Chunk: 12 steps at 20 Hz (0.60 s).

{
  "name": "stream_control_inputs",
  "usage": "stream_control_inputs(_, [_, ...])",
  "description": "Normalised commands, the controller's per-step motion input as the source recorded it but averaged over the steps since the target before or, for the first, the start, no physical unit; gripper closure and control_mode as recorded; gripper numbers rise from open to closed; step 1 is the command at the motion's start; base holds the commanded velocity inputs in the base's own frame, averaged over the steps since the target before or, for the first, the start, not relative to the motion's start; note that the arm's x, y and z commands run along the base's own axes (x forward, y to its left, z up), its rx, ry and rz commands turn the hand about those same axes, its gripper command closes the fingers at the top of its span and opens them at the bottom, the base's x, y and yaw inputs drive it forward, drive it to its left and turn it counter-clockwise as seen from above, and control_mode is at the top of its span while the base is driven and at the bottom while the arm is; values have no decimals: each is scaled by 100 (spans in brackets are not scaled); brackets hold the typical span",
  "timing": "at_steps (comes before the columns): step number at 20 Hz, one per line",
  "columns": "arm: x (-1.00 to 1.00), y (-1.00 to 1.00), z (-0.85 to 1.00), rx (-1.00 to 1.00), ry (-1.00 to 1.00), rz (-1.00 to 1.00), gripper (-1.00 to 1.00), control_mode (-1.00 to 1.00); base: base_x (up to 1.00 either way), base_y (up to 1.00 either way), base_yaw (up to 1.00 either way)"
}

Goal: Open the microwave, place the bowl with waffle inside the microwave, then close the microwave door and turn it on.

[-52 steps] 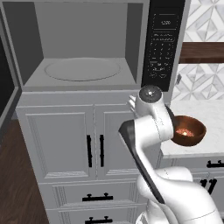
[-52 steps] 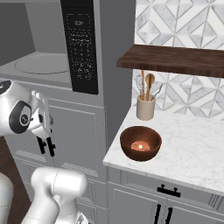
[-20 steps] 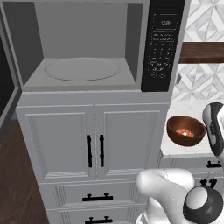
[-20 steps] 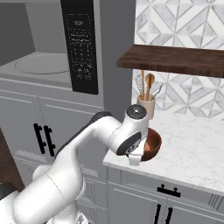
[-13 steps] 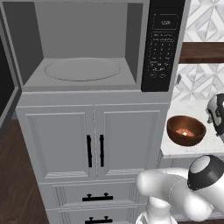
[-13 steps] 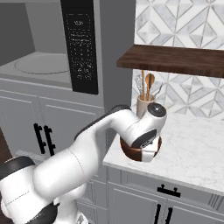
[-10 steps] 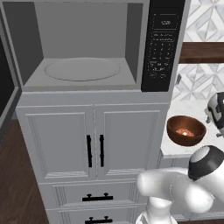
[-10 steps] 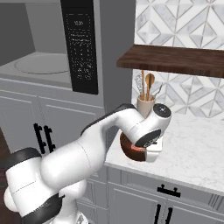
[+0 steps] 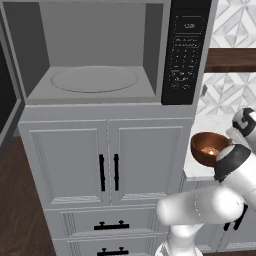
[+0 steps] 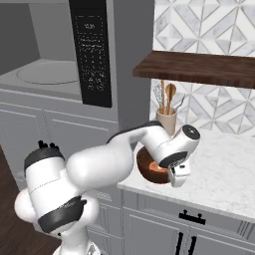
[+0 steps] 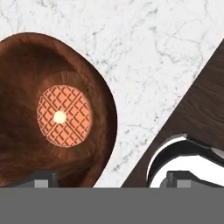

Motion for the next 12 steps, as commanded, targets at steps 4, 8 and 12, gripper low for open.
stream_control_inputs(4, [18, -6, -45, 0, 0, 15, -100, -100, 0, 0, 0])
stream_control_inputs(8, [16, -2, -35, 0, 0, 12, -100, -100, 0, 0, 0])
stream_control_inputs(12, [27, 0, -22, 0, 0, 10, -100, -100, 0, 0, 0])
